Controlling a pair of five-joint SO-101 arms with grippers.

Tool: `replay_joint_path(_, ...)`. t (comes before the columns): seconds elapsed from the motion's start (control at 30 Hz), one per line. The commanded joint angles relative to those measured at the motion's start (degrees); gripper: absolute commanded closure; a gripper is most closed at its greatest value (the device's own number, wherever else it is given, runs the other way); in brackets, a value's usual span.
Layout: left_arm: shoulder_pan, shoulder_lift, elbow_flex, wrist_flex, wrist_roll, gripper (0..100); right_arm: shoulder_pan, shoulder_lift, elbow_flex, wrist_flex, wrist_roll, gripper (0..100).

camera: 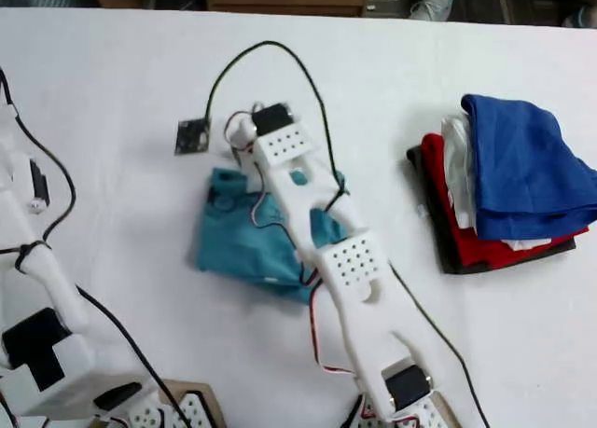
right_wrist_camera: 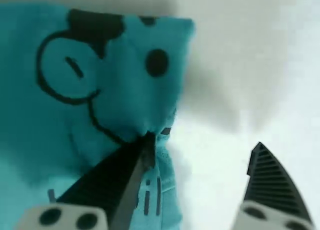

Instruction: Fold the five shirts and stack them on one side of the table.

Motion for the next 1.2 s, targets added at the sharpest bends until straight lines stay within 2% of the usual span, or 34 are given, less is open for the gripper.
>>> replay_joint_path(0.0, -0.4, -3.1, -0.3, -0.9, 0.0, 93, -0.2, -0.3, -3.5, 1.1, 0.3, 69.4)
replay_joint_path(0.1, -0.3, -3.1, -0.3, -0.8, 0.1, 93, 2.0, -1.1, -9.3, -0.4, -2.5, 69.4)
replay_joint_path(0.3, 0.0, -3.2, -0.3, -0.8, 0.1, 93, 2.9, -6.1, -15.3, 3.8, -4.7, 69.4)
replay_joint_path(0.53, 0.0, -3.1, -0.7, -0.9, 0.1, 93, -1.2, -13.7, -0.6, 4.1, -10.5, 69.4)
replay_joint_path(0.73, -0.2, -3.1, -0.4, -0.9, 0.0, 93, -2.1, -15.9, 12.7, 3.9, -10.5, 69.4)
replay_joint_path(1.03, -0.1, -3.0, -0.3, -1.6, 0.1, 93, 0.1, -15.5, 13.5, -0.7, -4.0, 69.4)
replay_joint_path(1.17, -0.1, -3.3, -0.3, -1.6, 0.1, 93, 0.2, -12.2, 13.1, -1.7, -3.6, 69.4)
